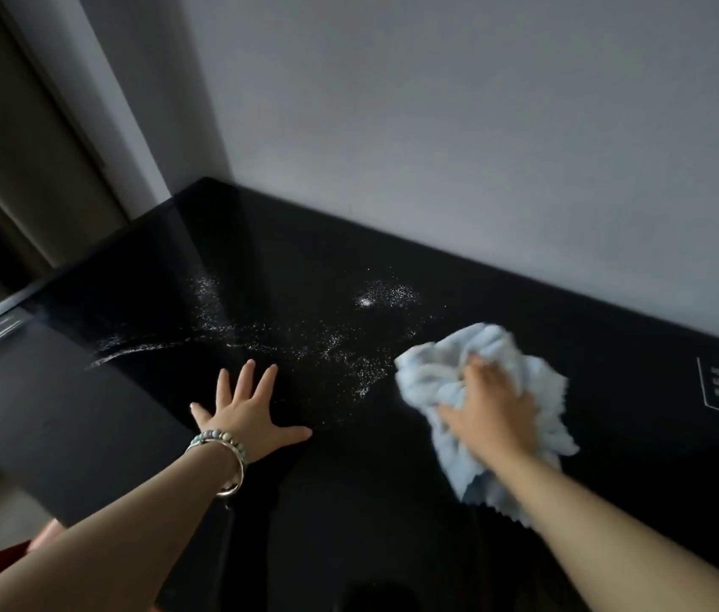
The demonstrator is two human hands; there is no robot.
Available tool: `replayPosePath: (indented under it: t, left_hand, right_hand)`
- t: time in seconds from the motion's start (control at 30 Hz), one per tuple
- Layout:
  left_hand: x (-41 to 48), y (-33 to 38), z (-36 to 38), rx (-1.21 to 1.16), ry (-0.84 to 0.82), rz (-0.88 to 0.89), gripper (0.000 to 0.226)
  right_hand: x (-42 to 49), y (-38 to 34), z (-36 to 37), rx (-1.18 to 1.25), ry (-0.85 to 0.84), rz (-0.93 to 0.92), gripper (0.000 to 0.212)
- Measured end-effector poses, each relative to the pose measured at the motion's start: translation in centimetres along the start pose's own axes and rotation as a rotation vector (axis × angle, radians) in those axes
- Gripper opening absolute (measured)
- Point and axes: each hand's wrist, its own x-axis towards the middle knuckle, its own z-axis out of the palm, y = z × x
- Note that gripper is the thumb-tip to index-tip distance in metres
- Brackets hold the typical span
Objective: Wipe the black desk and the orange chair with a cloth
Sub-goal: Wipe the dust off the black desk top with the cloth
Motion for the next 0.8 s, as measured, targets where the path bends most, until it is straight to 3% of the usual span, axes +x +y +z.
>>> replayPosePath:
  t: [0.07,0.13,0.23,0.3,0.37,0.4,0.53,0.63,0.7,0.8]
  left_hand:
    - [0.9,0.1,-0.7,-0.045,-0.011,-0.056,0.113]
    - [2.0,0.5,-1.7,-0.106,-0.044,-0.106,0.117]
    - [3.1,1.3,-2.3,-0.125,-0.106,-0.134,0.121]
    - [3.6,1.3,-2.2,-0.107,-0.124,-0.141,0.124]
    - [4.1,1.1,-2.0,-0.088,-0.138,-0.137,0.126]
    - [4.3,1.0,-1.9,-0.079,-0.152,-0.133,0.126]
    - [4.6,1.2,-2.4,-0.049,-0.190,-0.139,0.128]
    - [5.0,1.1,-2.4,-0.055,-0.195,-0.145,0.131]
    - [5.5,0.9,-2.2,-0.050,-0.197,-0.145,0.135]
    - [5.8,0.8,-1.9,-0.043,-0.184,-0.143,0.135]
  right_hand:
    - [2.4,1.2,-0.8,0.111,0.094,0.232,0.033]
    - [2.9,0.3,-0.7,0.125,0.110,0.286,0.030]
    - [0.2,-3.8,0.4,0.137,0.095,0.001,0.055]
    - [-1.6,-5.3,1.7,0.130,0.152,-0.315,0.051]
    - [-0.1,-4.1,2.4,0.138,0.205,-0.445,0.047]
    - [1.5,-2.9,2.6,0.151,0.210,-0.397,0.044]
    - [8.4,1.1,1.2,0.173,0.095,0.206,0.025]
    - [9.3,-1.3,0.3,0.058,0.103,0.340,0.022]
    - [8.4,-3.5,0.9,0.053,0.038,0.246,0.027]
    - [5.4,-6.2,1.5,0.160,-0.124,-0.148,0.041]
